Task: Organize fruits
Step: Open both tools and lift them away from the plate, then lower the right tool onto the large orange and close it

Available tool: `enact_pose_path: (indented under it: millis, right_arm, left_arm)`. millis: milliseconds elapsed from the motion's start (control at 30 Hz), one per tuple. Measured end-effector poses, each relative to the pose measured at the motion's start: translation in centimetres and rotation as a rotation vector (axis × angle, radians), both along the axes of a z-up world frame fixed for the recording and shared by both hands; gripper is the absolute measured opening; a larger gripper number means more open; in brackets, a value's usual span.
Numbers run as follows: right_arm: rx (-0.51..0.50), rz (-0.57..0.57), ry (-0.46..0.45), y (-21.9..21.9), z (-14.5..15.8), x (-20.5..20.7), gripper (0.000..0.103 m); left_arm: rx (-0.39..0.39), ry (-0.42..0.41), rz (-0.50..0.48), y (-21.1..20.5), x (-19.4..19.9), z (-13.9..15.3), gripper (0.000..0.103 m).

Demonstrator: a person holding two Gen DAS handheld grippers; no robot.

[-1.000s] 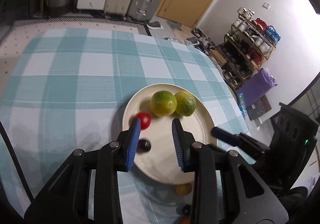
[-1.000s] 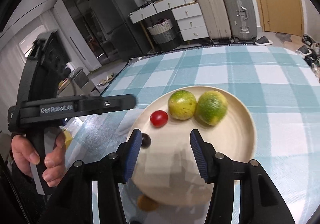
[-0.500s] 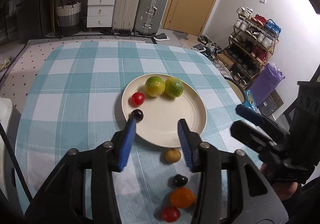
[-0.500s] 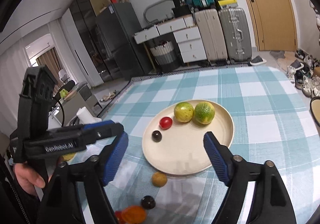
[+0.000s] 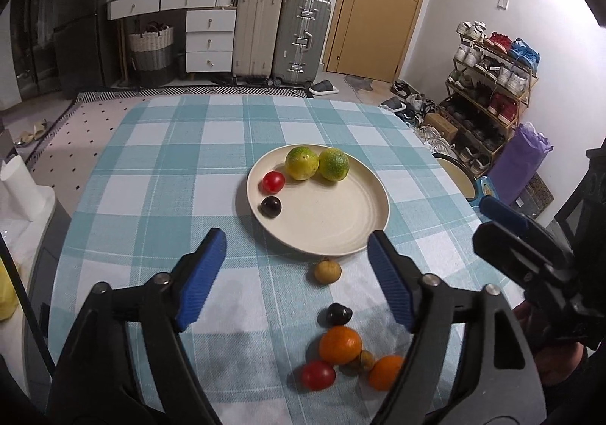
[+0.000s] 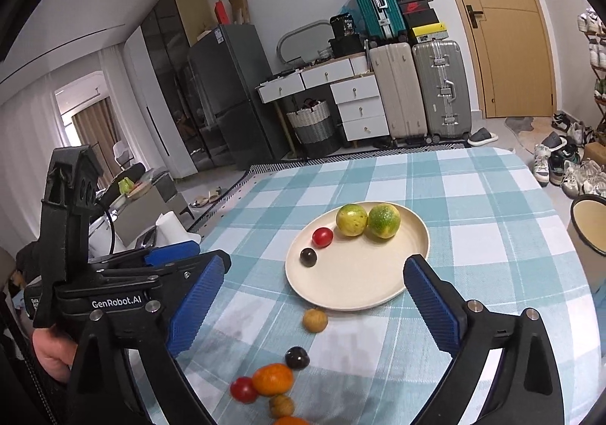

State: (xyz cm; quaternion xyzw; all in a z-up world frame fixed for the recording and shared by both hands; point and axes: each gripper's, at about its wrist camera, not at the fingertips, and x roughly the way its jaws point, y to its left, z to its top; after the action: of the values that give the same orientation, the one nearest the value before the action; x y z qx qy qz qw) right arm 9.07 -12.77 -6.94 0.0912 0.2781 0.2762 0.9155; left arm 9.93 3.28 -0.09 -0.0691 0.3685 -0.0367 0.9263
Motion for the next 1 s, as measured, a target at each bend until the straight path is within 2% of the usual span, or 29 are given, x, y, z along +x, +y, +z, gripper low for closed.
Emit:
enact_pose_path:
  millis: [267, 400, 633, 800, 933, 1000]
  right_arm:
    - [0.009, 0.003, -0.030, -0.2, 0.7, -2.9, 0.102]
    - [0.013, 0.017, -0.034, -0.2, 0.5, -4.5, 0.103]
    - [-0.026, 0.035, -0.037, -0.3, -0.2, -7.4, 0.103]
    - [-0.041, 0.032, -0.018, -0.6, -1.2, -8.9, 0.103]
    - [-0.057, 0.034, 0.017, -0.6, -2.6, -9.7, 0.103]
    - [-0.060, 0.038, 0.032, -0.6, -3.3, -9.9, 0.103]
  left_arm:
    - [0.025, -0.015, 0.031, -0.5, -3.4, 0.3, 0.084]
    - [0.002, -0.017, 0.042, -0.4, -5.5, -0.2, 0.085]
    - [-0.025, 0.014, 0.064, -0.4, -7.7, -2.1, 0.090]
    - [-0.034, 0.032, 0.073, -0.2, -8.7, -3.8, 0.101]
    - [-0.026, 0.076, 0.072, 0.1, -8.8, -5.3, 0.101]
    - [-0.046, 0.101, 0.080, 0.6, -8.8, -6.2, 0.101]
